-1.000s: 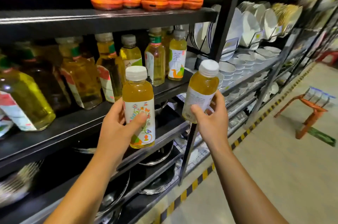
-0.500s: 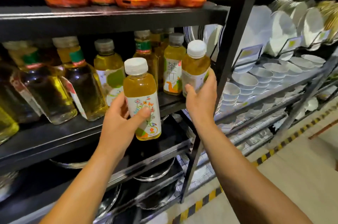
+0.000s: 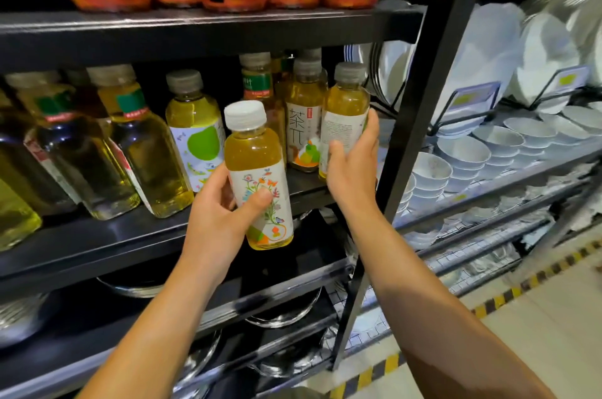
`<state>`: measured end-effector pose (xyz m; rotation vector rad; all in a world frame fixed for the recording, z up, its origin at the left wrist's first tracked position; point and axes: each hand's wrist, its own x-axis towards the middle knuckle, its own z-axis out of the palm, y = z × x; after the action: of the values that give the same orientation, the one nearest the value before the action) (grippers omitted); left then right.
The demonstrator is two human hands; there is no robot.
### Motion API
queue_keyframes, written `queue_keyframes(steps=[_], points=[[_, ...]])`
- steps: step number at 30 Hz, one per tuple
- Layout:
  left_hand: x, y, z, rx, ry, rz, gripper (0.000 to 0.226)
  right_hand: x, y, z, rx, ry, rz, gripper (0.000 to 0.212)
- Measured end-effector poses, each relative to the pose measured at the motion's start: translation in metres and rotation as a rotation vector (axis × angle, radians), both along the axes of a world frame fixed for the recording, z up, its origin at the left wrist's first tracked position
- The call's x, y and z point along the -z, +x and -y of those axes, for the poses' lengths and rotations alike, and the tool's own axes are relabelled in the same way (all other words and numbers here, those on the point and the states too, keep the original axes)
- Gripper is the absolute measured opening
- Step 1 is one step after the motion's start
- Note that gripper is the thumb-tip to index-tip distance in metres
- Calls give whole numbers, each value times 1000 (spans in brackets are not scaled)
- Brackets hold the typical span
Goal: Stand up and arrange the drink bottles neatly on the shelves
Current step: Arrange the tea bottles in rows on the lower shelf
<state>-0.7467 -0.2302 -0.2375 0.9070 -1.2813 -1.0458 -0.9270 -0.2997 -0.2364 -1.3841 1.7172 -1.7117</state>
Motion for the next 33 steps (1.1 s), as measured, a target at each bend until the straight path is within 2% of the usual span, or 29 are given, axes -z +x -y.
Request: queue_keyframes(steps=[5,11,15,18,20,23,25,28,33], points=[[-1,1,1,11,12,-9,40,2,2,9,-43,-14,-53,76],[-1,2,2,15,2,3,45,5,2,25,-106,4,-103,72],[-1,3,1,22,-22,35,45,3,0,13,-138,67,-164,78],[-6,-1,1,20,-48,65,50,7,4,-27,-81,-91,-160,68],[-12,-6,4,22,-80,81,52,13,8,-58,-239,-196,-165,63],[-22,-20,13,7,-135,139,57,18,15,-72,-485,-75,-207,74],[-28,-30,18,28,-181,202,58,17,18,-69,-450,-28,-154,79],[-34,-32,26,58,-221,279,68,15,12,-65,-353,-33,-46,74],[-49,-31,48,-297,-236,358,66,15,1,-44,-221,14,-39,73]])
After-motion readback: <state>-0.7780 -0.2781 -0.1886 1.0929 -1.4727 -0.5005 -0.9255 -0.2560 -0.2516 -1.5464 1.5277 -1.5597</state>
